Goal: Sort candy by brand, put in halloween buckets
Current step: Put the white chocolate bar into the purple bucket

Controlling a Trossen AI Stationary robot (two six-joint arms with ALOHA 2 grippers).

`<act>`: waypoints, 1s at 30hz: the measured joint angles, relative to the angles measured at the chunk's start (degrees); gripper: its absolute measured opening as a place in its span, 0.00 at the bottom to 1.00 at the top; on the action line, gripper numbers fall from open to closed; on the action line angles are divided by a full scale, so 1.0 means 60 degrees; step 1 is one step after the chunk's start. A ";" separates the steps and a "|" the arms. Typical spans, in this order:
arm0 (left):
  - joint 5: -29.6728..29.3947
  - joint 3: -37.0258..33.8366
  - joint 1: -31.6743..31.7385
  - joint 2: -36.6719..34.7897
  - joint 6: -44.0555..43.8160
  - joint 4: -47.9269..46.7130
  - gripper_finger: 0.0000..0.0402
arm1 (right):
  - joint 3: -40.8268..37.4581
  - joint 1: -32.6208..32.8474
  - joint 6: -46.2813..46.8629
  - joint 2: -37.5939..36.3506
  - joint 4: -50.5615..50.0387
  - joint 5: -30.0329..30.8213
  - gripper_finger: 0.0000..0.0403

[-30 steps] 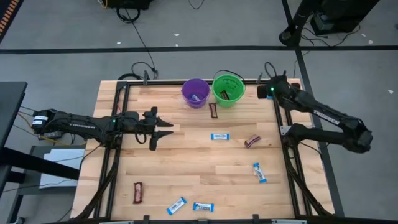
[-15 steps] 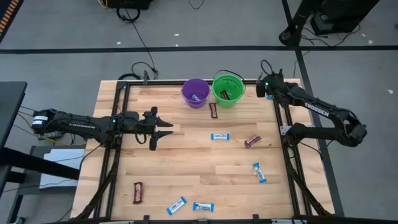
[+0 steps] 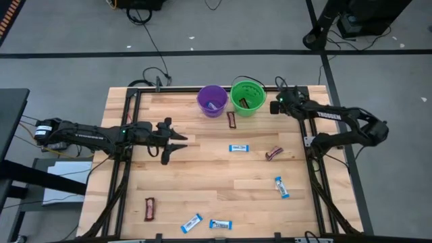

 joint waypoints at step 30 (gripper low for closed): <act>0.0501 0.0000 -0.0004 0.0000 0.0071 -0.0455 0.35 | 0.0004 0.1147 0.0714 0.0805 0.0834 0.1400 0.02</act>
